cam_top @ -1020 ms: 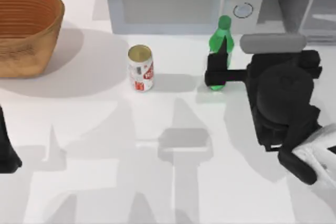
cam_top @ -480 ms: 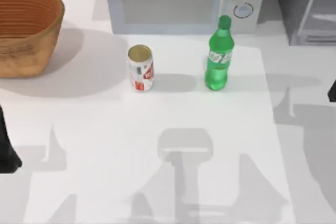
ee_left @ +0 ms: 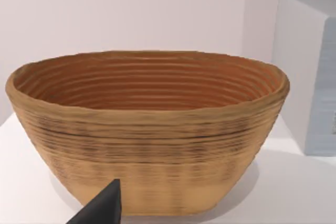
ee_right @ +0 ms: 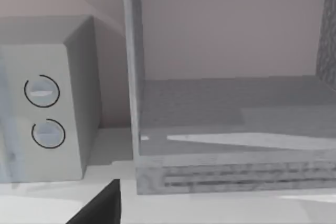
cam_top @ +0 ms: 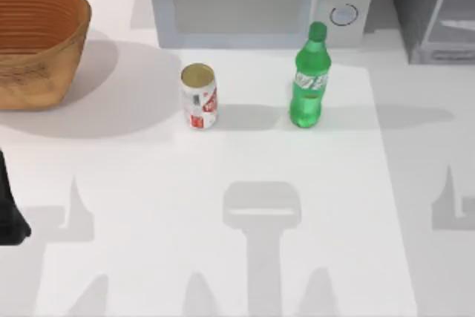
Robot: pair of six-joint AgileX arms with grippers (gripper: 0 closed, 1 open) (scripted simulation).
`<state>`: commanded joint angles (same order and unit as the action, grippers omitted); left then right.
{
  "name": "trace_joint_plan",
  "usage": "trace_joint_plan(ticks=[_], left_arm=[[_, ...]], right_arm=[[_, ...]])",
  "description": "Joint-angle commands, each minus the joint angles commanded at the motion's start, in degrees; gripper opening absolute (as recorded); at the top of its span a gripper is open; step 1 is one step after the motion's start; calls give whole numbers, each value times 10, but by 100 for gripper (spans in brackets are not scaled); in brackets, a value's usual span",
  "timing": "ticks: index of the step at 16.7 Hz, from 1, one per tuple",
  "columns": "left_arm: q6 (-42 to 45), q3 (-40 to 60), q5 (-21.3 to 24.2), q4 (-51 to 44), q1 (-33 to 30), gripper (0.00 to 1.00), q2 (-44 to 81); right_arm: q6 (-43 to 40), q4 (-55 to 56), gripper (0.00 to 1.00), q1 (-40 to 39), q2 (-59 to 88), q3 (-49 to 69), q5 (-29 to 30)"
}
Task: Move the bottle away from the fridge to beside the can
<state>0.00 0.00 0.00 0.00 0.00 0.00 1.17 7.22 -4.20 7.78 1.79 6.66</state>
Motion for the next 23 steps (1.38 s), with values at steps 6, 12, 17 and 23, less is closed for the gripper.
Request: trace_joint_plan(ticks=[6, 12, 17, 23], left_arm=[[0, 0, 0, 0, 0, 100, 0], [0, 0, 0, 0, 0, 100, 0], [0, 0, 0, 0, 0, 100, 0], [0, 0, 0, 0, 0, 100, 0]], right_arm=[[-12, -72, 100, 42, -78, -18, -67], [-12, -91, 100, 41, -90, -5, -65], [-13, -242, 100, 41, -182, 72, -65], [-16, -549, 100, 42, -344, 206, -66]])
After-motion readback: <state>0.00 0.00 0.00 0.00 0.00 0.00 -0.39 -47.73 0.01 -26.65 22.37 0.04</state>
